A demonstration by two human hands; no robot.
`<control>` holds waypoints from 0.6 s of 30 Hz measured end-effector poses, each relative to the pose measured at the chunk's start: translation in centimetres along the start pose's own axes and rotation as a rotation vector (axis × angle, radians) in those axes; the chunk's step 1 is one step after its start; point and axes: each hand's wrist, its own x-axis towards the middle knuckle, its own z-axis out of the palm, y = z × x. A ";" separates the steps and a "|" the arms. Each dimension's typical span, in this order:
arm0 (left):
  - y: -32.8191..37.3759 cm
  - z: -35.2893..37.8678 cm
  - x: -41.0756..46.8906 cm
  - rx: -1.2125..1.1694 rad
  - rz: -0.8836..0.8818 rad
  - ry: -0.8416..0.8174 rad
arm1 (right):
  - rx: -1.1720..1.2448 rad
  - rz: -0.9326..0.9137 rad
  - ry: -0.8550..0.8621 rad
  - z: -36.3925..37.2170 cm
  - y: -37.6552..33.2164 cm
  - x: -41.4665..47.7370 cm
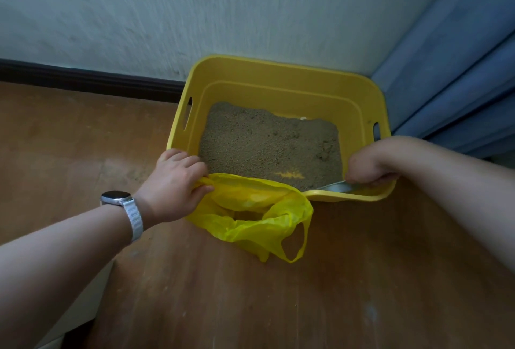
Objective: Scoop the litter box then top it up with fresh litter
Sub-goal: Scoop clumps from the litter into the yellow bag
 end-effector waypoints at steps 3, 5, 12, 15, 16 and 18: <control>-0.1 0.2 0.0 -0.004 0.017 0.032 | 0.079 0.035 0.019 1.4 -0.7 1.0; -0.2 0.3 0.0 -0.005 0.029 0.042 | 0.129 0.062 0.072 2.2 -1.1 1.7; -0.4 0.6 -0.1 -0.006 0.044 0.063 | 0.267 0.064 0.098 2.4 -1.1 2.7; -0.5 0.6 0.0 -0.003 0.041 0.067 | 0.314 0.061 0.075 2.4 -0.6 3.0; -0.4 0.6 0.1 -0.002 0.044 0.070 | 0.329 0.063 0.066 2.4 -0.6 2.8; -0.4 0.6 0.1 -0.001 0.050 0.079 | 0.358 0.062 0.054 2.2 -0.4 2.9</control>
